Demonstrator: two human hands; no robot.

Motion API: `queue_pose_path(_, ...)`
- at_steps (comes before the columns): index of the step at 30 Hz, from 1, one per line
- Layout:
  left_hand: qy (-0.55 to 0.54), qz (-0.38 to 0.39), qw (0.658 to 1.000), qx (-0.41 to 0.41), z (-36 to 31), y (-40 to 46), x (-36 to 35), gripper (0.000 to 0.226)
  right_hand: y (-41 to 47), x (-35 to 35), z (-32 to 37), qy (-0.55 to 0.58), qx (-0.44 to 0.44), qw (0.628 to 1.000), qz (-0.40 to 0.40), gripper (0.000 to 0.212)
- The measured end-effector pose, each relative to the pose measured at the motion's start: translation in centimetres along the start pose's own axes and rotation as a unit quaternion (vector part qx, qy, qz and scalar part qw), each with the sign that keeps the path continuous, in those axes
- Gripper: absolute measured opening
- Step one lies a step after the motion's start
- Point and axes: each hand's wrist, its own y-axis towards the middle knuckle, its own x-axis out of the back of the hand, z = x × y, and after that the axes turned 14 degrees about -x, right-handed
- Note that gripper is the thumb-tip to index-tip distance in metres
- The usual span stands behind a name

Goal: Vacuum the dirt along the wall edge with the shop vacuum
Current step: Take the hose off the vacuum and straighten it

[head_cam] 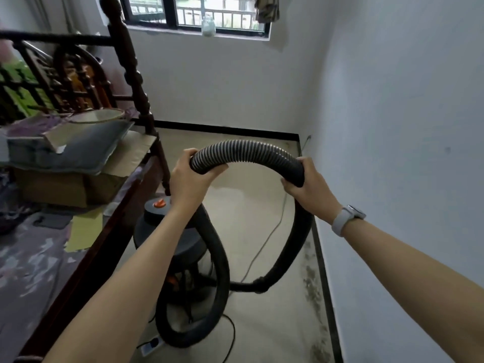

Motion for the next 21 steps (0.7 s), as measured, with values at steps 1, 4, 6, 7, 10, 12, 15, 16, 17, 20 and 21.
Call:
queue_pose_path(1, -0.006, -0.015, 1.000, 0.024, 0.6, 1.5, -0.9, 0.055, 2.1, 0.3, 0.5, -0.012, 0.009, 1.000, 0.012, 0.032)
queue_pose_path(4, 0.032, -0.023, 0.998, 0.053, 1.9, 4.4, -2.6, 0.051, 6.2, 1.2, 1.1, -0.041, 0.007, 0.996, 0.079, 0.029)
queue_pose_path(6, 0.062, 0.004, 0.998, 0.030, 2.7, 6.5, -4.2, 0.042, 9.5, 2.0, 0.4, -0.064, -0.005, 0.993, 0.100, 0.029)
queue_pose_path(7, 0.070, 0.016, 0.997, 0.021, 3.1, 7.5, -5.0, 0.039, 11.2, 2.4, -0.2, -0.078, -0.006, 0.992, 0.097, 0.032)
queue_pose_path(10, 0.071, 0.048, 0.995, 0.052, 4.5, 10.9, -8.1, 0.050, 16.2, 3.0, -3.3, -0.119, 0.001, 0.993, 0.015, 0.054)
queue_pose_path(12, 0.080, 0.070, 0.990, 0.092, 5.4, 13.3, -10.4, 0.061, 18.9, 2.3, -6.1, -0.124, -0.024, 0.992, -0.025, 0.066)
queue_pose_path(15, 0.070, 0.075, 0.983, 0.154, 5.9, 16.9, -13.6, 0.064, 21.4, -0.7, -11.6, -0.078, -0.069, 0.995, 0.000, 0.064)
queue_pose_path(16, 0.062, 0.074, 0.980, 0.172, 6.0, 18.1, -14.7, 0.061, 22.6, -1.4, -13.4, -0.040, -0.097, 0.995, 0.003, 0.057)
queue_pose_path(17, 0.062, 0.083, 0.976, 0.190, 6.3, 19.1, -15.7, 0.060, 23.9, -1.8, -14.8, -0.007, -0.135, 0.991, 0.008, 0.048)
queue_pose_path(20, 0.055, 0.173, 0.948, 0.263, 8.7, 20.8, -17.1, 0.064, 29.5, -1.9, -17.4, -0.017, -0.198, 0.977, 0.081, 0.041)
queue_pose_path(21, 0.047, 0.210, 0.929, 0.302, 9.8, 20.8, -17.1, 0.069, 31.5, -1.7, -17.6, -0.048, -0.200, 0.972, 0.118, 0.042)
